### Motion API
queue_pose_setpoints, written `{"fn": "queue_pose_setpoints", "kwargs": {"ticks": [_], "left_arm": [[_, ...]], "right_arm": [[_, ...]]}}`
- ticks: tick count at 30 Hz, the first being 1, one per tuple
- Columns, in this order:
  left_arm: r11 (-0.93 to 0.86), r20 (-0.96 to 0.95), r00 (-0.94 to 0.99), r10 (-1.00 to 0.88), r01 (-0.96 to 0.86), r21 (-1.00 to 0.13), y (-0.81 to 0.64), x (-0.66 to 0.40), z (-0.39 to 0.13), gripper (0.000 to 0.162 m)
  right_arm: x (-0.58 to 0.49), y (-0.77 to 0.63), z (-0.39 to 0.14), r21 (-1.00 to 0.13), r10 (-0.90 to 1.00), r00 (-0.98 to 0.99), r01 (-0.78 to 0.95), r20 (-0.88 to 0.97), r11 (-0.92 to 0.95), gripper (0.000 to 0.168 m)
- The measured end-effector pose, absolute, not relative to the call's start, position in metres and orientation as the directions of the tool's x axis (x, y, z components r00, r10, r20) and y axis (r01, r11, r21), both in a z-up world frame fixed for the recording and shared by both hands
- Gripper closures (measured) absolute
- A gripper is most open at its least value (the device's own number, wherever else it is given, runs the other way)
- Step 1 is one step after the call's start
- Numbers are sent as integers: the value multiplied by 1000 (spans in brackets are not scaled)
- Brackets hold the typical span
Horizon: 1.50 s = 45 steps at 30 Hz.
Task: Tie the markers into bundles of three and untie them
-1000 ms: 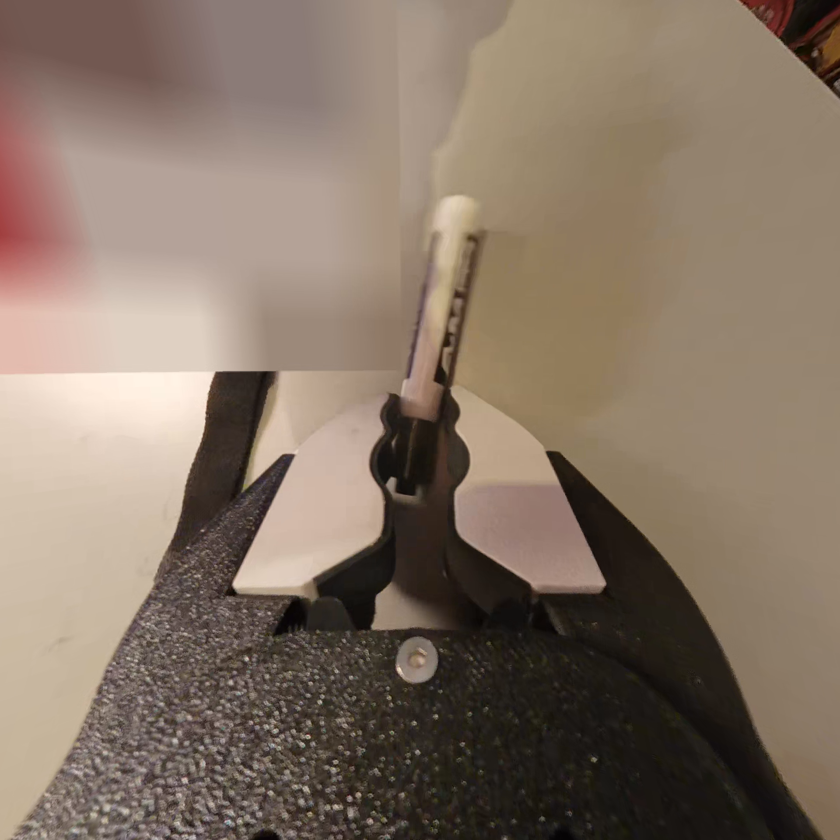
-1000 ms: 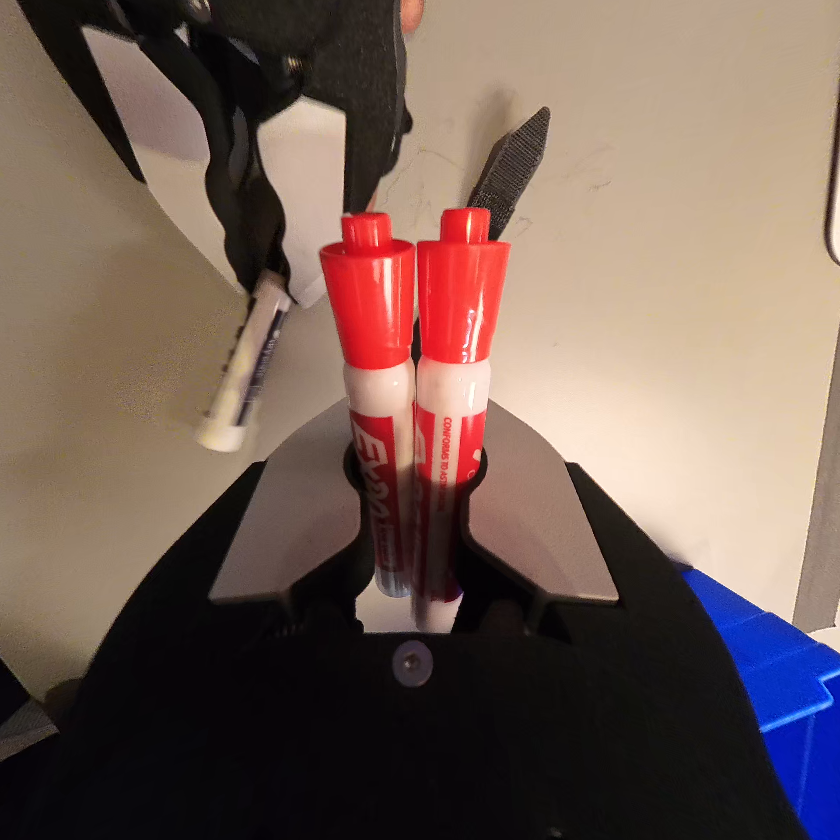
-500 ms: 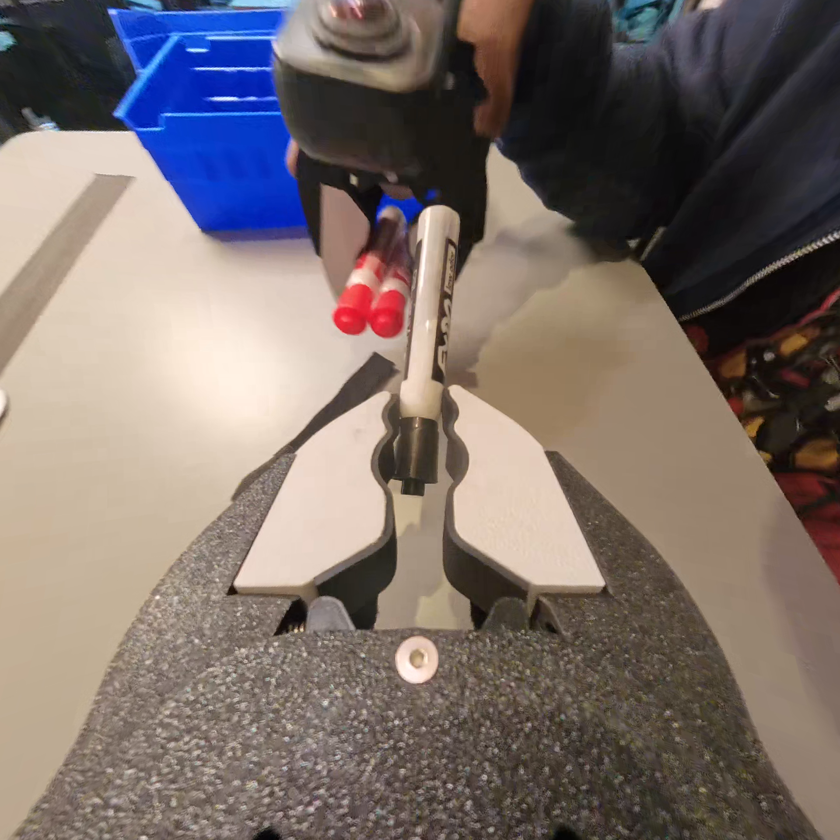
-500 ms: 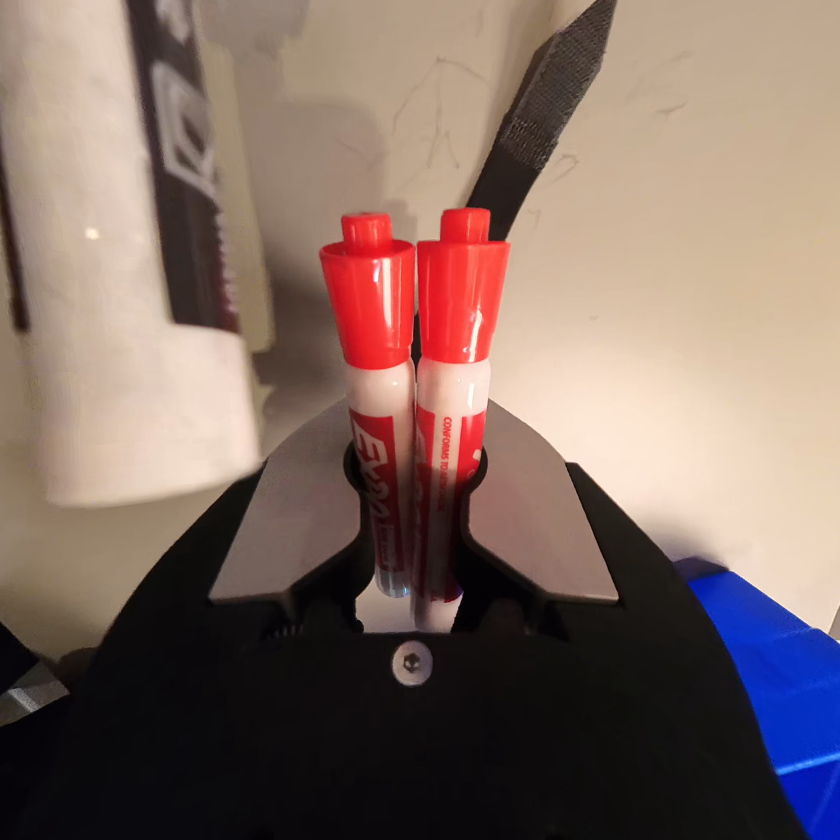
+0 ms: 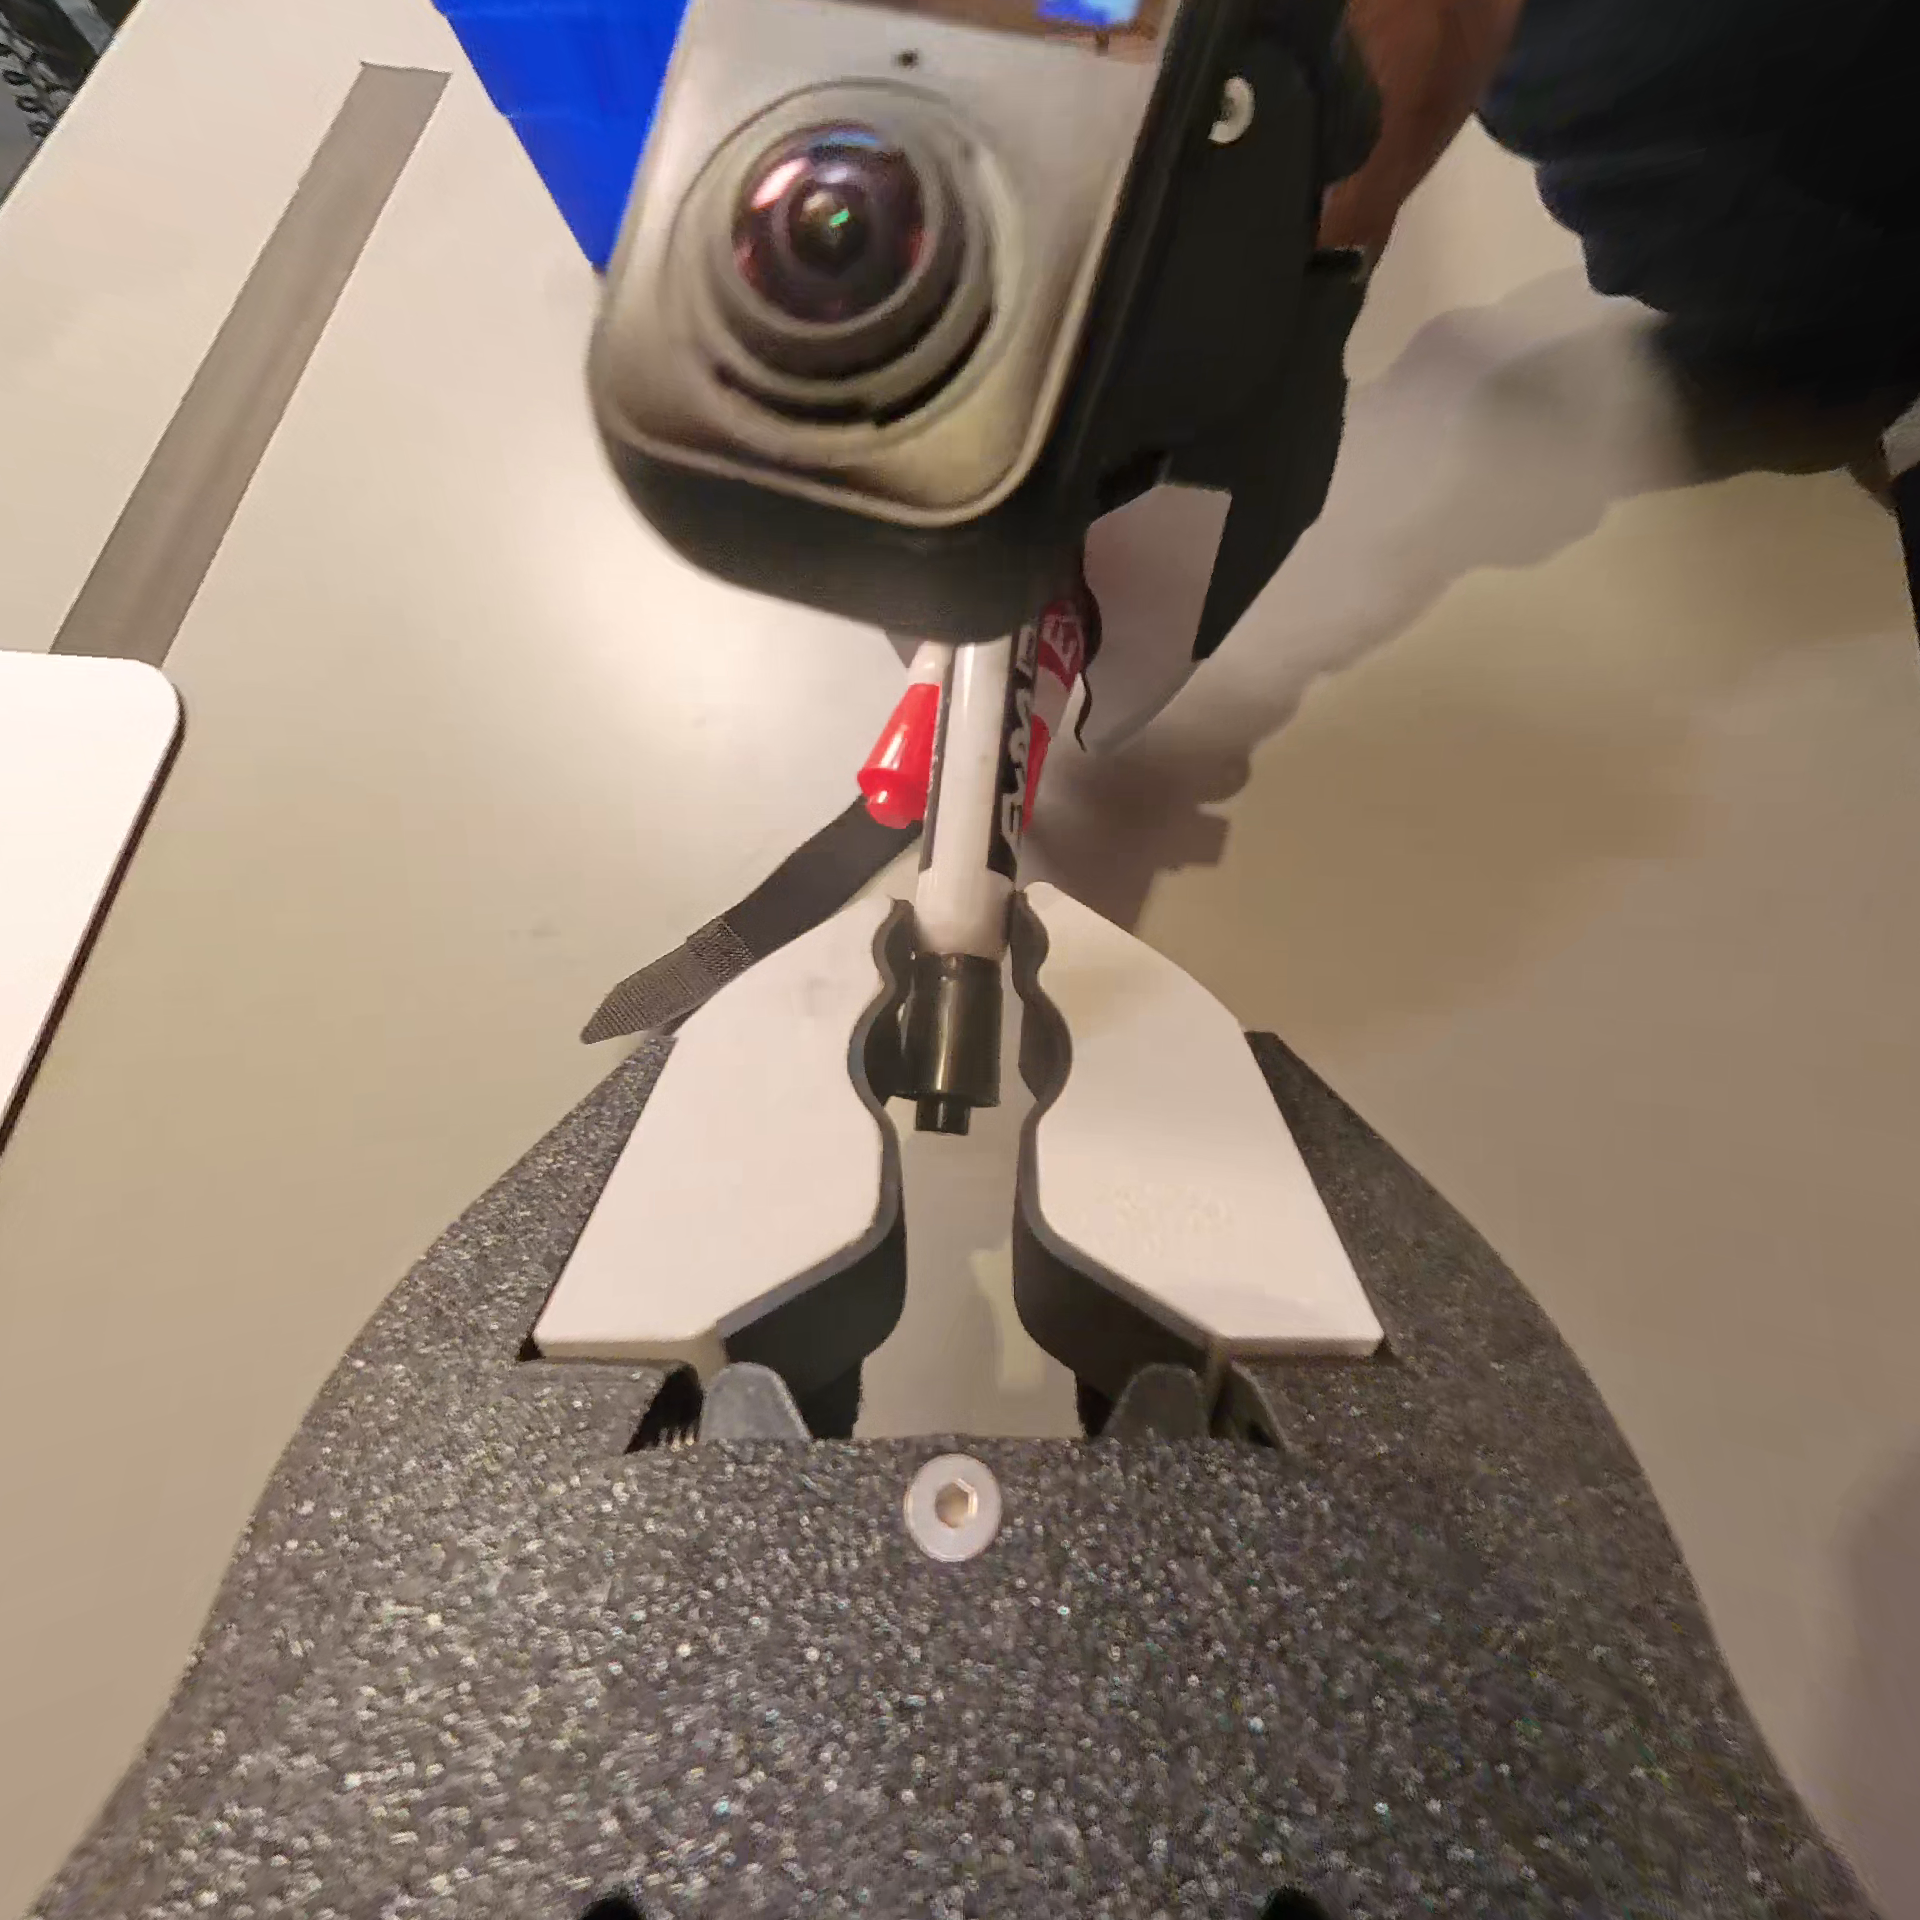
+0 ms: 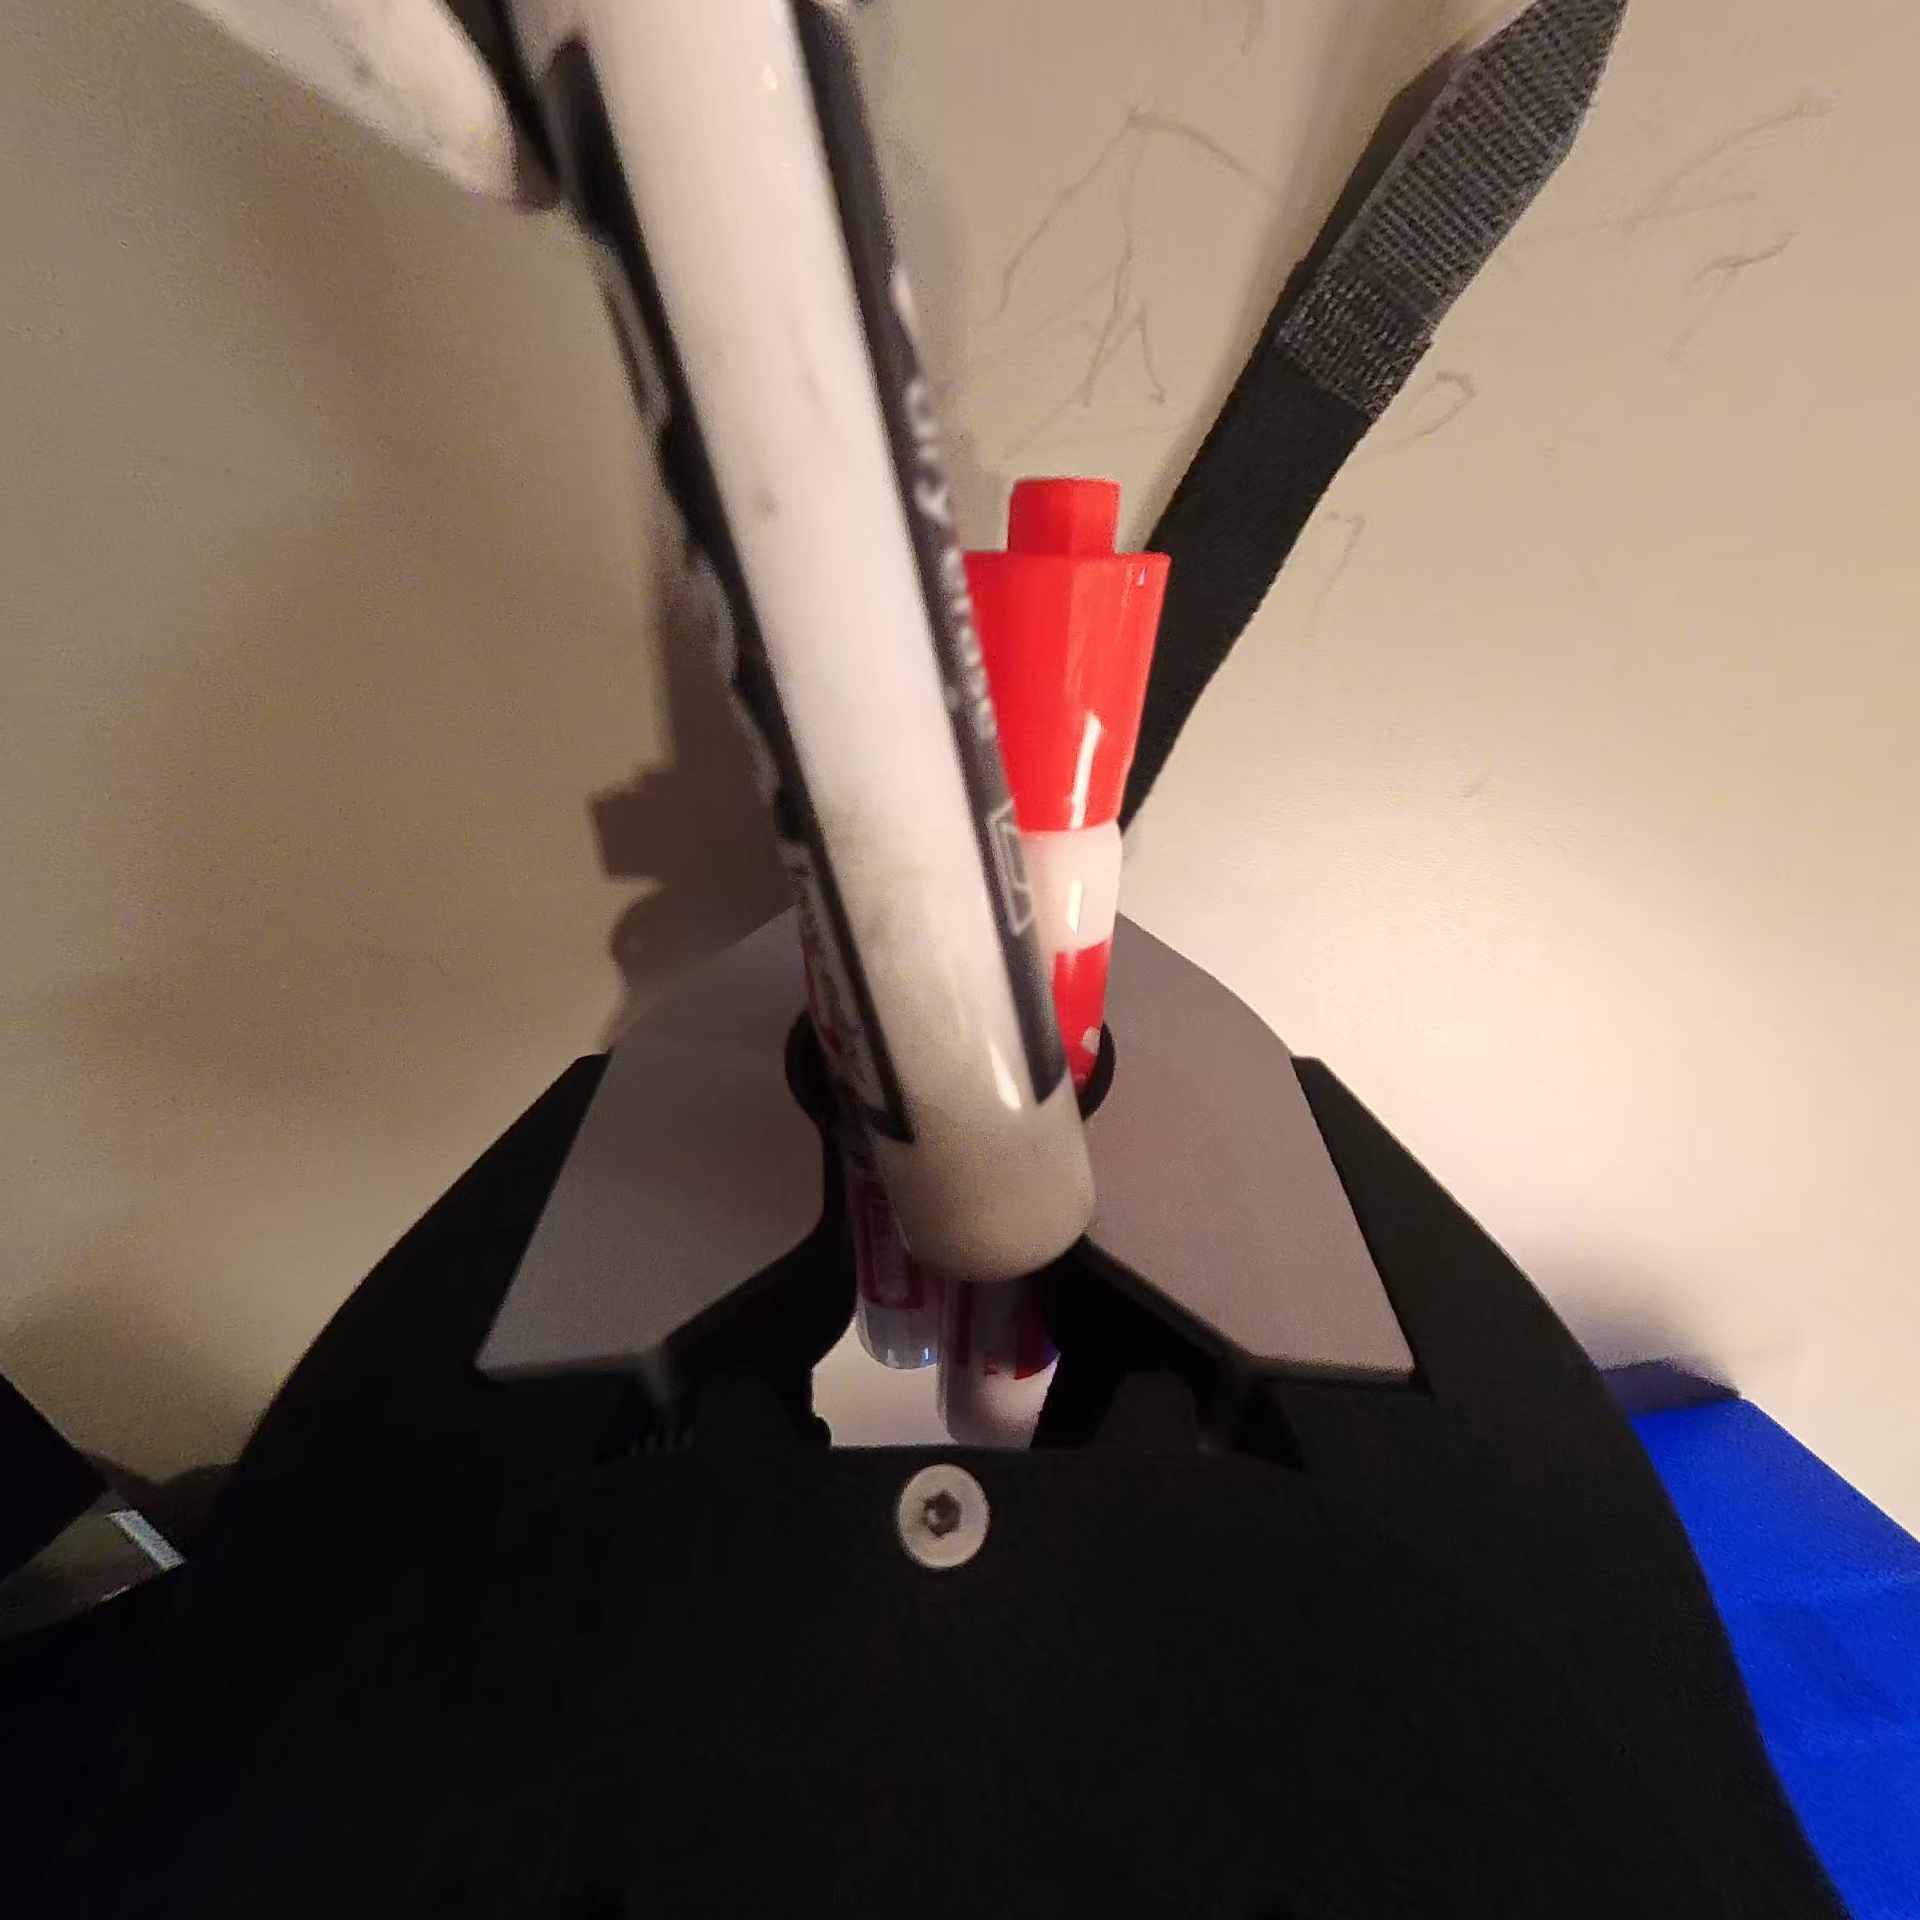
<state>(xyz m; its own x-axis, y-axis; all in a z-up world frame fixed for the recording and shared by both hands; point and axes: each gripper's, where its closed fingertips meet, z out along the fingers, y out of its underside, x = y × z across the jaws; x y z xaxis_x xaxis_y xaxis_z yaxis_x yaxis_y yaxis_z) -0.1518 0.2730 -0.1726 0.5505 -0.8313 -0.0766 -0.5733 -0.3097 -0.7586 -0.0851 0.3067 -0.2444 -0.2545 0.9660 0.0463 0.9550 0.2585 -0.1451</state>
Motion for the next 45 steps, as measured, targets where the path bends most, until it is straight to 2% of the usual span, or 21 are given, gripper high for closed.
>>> {"fn": "queue_pose_setpoints", "kwargs": {"ticks": [5,25,35,40,45], "left_arm": [[-282,-116,515,-849,-629,-725,268,-148,-178,144],[-278,-136,504,-853,-660,-698,266,-140,-185,144],[-290,-78,527,-847,-580,-761,269,-124,-186,142],[-276,-24,516,-856,-497,-823,271,-128,-177,122],[-222,-32,476,-879,-469,-855,273,-146,-176,127]], "right_arm": [[-83,306,-248,-131,965,-261,956,38,263,127],[-82,298,-254,-90,947,-318,943,39,320,128],[-83,290,-255,-94,937,-348,933,21,348,128],[-82,293,-253,-99,941,-339,935,20,339,128],[-80,298,-250,-109,945,-327,939,24,327,128]]}}
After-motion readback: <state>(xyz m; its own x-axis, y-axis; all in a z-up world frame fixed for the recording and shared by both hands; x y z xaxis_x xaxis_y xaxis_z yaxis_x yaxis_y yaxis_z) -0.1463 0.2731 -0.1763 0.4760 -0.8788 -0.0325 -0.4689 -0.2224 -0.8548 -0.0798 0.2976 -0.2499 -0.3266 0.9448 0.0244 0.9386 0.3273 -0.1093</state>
